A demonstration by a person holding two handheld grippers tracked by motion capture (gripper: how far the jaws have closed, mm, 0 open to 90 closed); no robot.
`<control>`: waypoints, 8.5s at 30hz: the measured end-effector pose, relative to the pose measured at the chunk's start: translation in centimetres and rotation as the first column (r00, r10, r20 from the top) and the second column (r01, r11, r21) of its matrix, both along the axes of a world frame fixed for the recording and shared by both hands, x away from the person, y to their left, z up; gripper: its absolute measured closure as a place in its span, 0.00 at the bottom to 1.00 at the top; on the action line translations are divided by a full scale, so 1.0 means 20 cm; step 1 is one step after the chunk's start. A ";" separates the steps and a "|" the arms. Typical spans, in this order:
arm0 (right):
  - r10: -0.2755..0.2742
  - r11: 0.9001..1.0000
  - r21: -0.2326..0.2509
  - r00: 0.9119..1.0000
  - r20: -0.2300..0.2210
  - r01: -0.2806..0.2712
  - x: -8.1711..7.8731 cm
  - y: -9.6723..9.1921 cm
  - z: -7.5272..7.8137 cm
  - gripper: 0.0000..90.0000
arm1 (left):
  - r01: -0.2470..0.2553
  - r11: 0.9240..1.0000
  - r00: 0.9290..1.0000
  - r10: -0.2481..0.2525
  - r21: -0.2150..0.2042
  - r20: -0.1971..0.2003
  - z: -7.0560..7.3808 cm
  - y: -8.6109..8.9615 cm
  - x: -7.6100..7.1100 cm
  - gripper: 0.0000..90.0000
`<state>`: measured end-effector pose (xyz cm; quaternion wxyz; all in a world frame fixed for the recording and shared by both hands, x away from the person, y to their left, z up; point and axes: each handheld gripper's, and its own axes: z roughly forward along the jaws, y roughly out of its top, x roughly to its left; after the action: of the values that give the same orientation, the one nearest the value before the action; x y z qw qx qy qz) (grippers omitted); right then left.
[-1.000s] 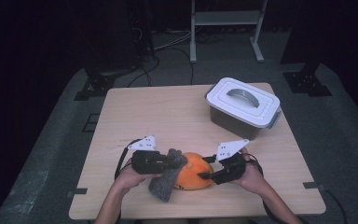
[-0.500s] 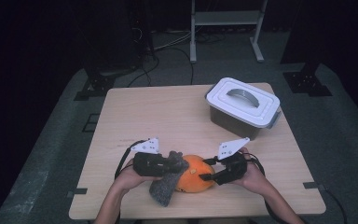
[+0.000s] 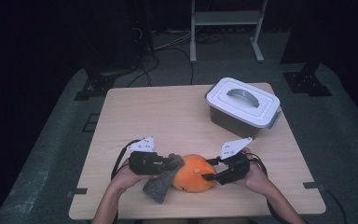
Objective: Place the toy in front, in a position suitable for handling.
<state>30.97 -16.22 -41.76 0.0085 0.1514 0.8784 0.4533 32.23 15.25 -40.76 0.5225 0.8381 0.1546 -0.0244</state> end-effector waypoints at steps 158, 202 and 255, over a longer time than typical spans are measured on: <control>0.001 1.000 -0.009 0.999 -0.040 -0.001 0.02 0.02 -0.01 0.30 | 0.054 0.998 0.999 -0.054 0.028 0.000 -0.01 -0.02 -0.01 0.86; 0.039 0.999 -0.001 0.998 -0.041 -0.039 0.00 0.01 0.01 0.43 | -0.014 1.000 0.998 0.016 0.026 -0.054 -0.06 0.02 0.03 0.86; 0.037 0.999 -0.024 0.999 0.008 -0.037 -0.02 0.02 0.00 0.36 | 0.040 0.999 0.998 -0.039 0.006 -0.050 -0.06 -0.05 0.02 0.86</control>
<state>30.47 -15.79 -41.81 0.0058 0.1331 0.8863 0.4436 32.59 14.26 -42.06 0.5152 0.8419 0.1511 -0.0550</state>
